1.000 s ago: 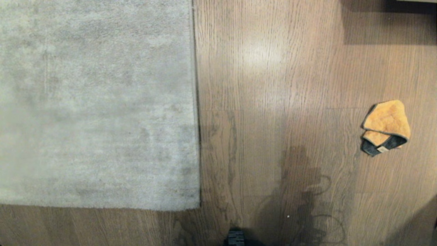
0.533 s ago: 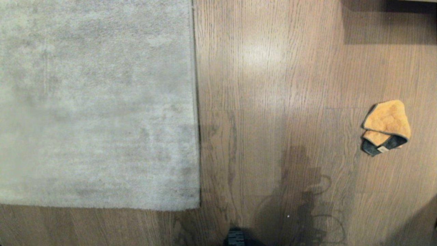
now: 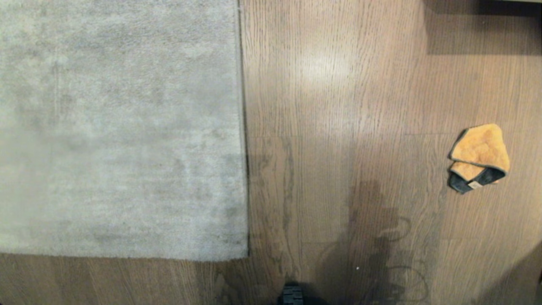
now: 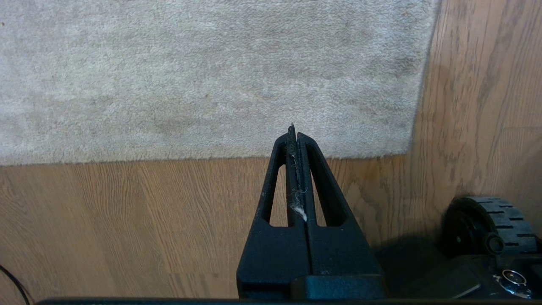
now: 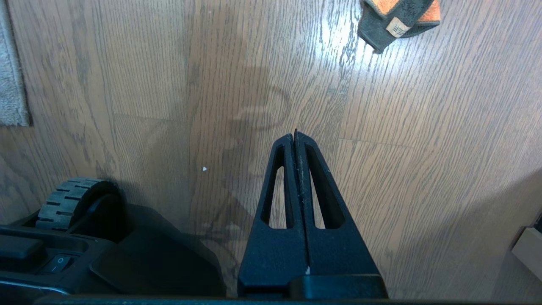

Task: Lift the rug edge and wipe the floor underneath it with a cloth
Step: Pick up the rag

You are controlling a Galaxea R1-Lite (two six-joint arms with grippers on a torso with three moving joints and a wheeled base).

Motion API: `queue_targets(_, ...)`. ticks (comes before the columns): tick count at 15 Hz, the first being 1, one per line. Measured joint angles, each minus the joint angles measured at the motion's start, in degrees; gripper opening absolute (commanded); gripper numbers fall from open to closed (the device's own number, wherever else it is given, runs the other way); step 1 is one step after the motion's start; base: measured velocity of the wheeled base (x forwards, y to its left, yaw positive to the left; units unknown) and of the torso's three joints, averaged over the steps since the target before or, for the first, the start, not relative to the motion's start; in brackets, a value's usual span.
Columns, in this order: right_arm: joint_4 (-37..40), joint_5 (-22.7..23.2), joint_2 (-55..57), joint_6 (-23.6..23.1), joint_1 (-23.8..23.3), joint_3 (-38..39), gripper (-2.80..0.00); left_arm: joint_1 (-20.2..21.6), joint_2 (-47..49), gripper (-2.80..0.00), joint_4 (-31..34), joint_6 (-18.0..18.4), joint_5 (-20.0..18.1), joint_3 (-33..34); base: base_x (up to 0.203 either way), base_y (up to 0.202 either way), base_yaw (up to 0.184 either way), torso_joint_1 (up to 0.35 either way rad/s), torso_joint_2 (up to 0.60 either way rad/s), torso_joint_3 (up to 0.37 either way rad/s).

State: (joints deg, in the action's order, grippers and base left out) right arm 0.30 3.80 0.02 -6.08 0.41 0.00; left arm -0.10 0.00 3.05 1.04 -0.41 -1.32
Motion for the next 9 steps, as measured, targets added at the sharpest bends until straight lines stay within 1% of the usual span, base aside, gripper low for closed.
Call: queue_targets(9, 0.02, 0.0, 0.0, -0.26, 0.0, 0.0, -2.8, 0.0, 0.0, -2.8, 0.01, 0.06, -0.02, 0.0, 0.0, 0.0, 0.0, 0.0, 0.0, 0.0)
